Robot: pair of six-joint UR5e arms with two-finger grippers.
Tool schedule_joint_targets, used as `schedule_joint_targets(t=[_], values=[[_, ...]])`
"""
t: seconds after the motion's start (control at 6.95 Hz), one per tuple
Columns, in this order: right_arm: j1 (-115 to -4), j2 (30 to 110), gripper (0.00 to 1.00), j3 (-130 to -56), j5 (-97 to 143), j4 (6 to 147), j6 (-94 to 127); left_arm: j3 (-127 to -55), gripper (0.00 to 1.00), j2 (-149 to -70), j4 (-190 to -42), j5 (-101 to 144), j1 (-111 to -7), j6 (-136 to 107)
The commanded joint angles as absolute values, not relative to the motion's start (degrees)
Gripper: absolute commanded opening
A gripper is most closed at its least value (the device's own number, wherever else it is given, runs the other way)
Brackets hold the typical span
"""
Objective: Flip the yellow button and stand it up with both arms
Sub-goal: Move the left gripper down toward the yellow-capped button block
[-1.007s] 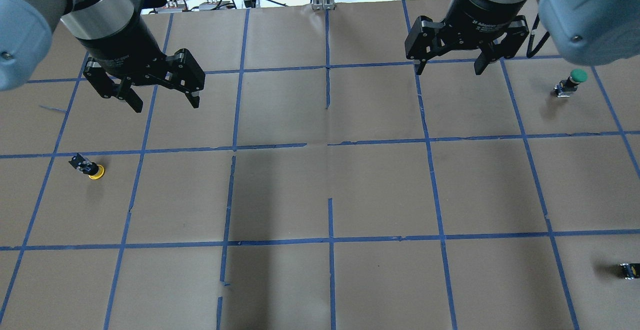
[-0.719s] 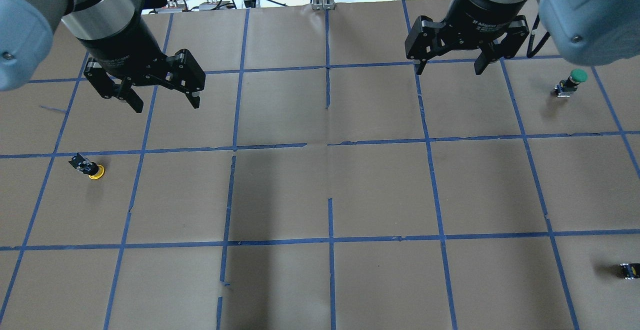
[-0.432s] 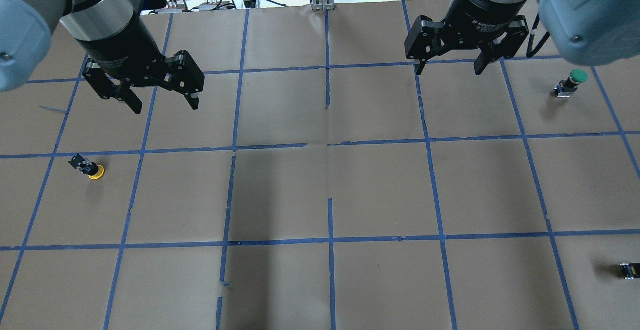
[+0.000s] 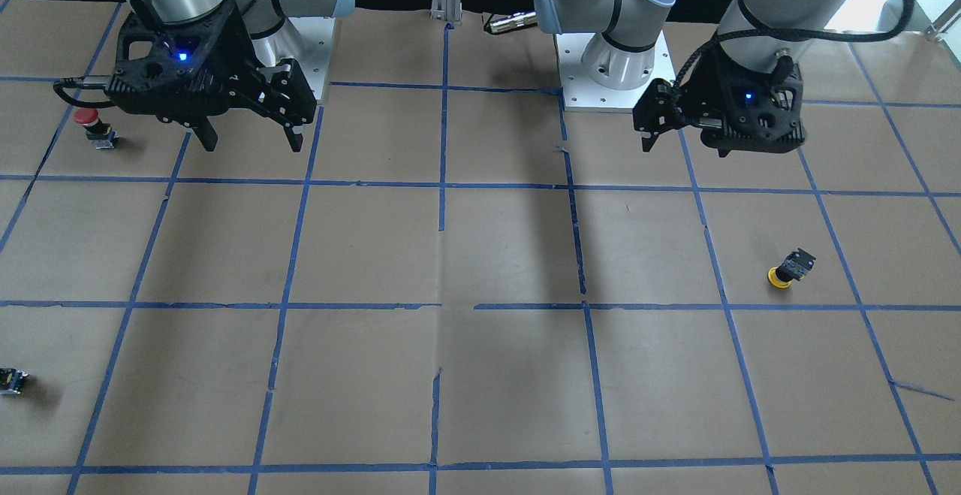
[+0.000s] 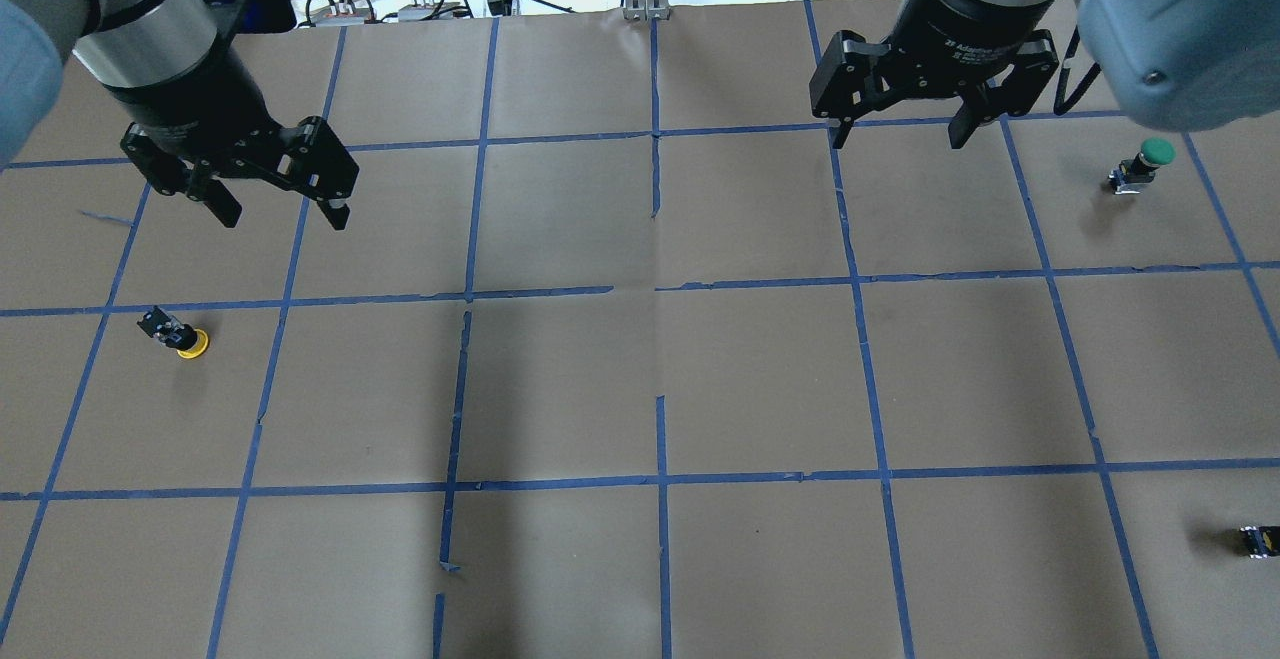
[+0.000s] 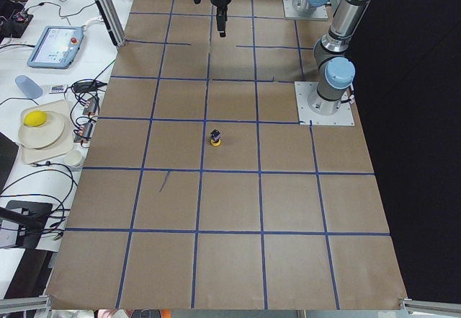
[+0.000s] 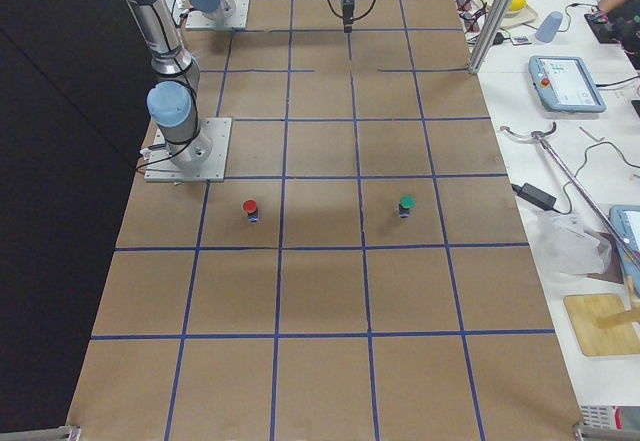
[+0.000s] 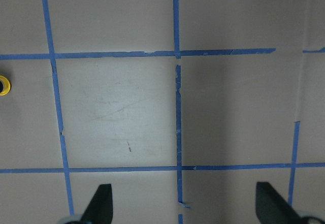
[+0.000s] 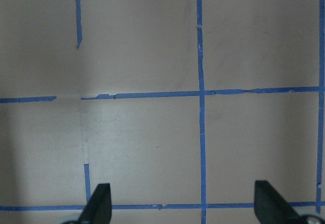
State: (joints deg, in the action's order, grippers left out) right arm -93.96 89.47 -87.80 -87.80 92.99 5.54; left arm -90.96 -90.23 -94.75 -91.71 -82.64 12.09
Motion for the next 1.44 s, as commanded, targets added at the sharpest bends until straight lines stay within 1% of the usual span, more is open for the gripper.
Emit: schedule_joint_targets(t=[0.0, 0.43, 0.86, 1.29], values=[[-93.96, 89.47, 1.0, -87.8, -87.8, 92.99, 5.54, -92.28, 1.0, -90.88, -94.39, -91.76, -75.35, 23.67], [-93.96, 89.47, 1.0, -87.8, -87.8, 92.99, 5.54, -95.26, 1.0, -91.67, -91.16, -91.93, -68.49, 36.52], [-93.96, 89.47, 1.0, -87.8, -87.8, 92.99, 5.54, -101.23, 1.0, -92.54, -80.63, -91.85, -60.05, 52.24], [-93.96, 89.47, 1.0, -87.8, -87.8, 92.99, 5.54, -105.62, 1.0, -93.52, -76.47, -91.85, -56.7, 59.91]])
